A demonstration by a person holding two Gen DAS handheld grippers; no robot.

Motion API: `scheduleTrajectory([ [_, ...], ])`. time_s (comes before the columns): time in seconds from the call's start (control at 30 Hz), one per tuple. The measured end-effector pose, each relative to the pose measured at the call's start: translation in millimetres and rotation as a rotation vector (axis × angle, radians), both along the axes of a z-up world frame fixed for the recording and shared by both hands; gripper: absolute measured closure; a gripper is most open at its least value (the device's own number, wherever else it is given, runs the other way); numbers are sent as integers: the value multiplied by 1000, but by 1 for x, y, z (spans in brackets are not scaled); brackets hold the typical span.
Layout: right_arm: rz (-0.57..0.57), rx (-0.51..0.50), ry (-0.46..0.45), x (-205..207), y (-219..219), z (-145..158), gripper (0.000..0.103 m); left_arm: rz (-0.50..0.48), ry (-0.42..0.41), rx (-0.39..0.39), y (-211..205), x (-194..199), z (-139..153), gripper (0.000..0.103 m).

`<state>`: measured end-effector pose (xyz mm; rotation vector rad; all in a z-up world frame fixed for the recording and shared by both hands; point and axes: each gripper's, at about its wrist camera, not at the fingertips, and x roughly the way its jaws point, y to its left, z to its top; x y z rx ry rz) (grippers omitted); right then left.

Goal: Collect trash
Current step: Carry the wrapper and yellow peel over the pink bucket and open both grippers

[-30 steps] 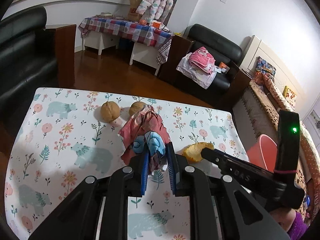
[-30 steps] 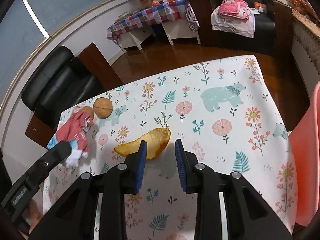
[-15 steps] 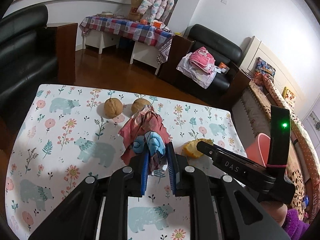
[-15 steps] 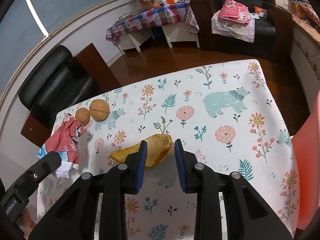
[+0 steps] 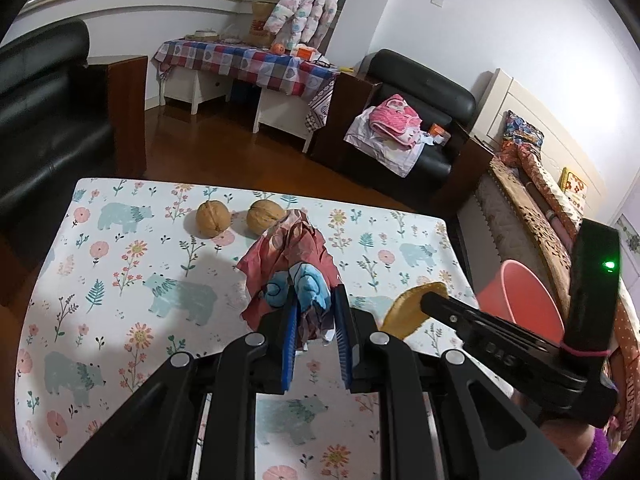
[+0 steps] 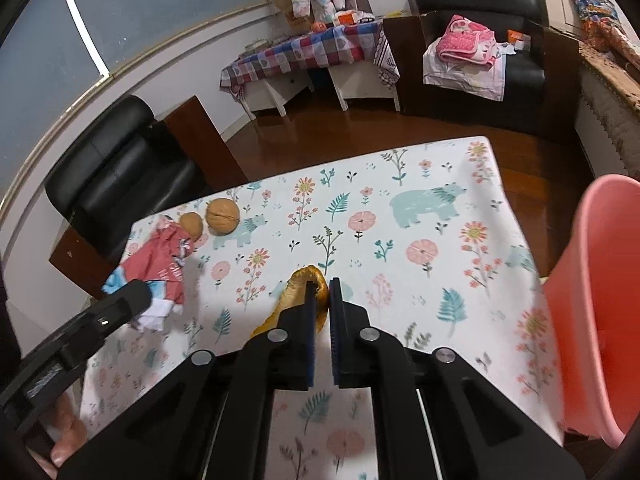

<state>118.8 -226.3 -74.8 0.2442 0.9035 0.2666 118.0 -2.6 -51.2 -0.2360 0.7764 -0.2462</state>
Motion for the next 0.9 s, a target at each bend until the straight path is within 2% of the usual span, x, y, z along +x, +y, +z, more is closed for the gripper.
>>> scheduleTrajectory([
  [0.4, -70, -9, -89, -45, -35, 35, 97, -60, -30, 31, -34, -18, 17, 87],
  [0.9, -216, -10, -128, -77, -97, 43, 97, -200, -76, 105, -112, -39, 36, 87],
])
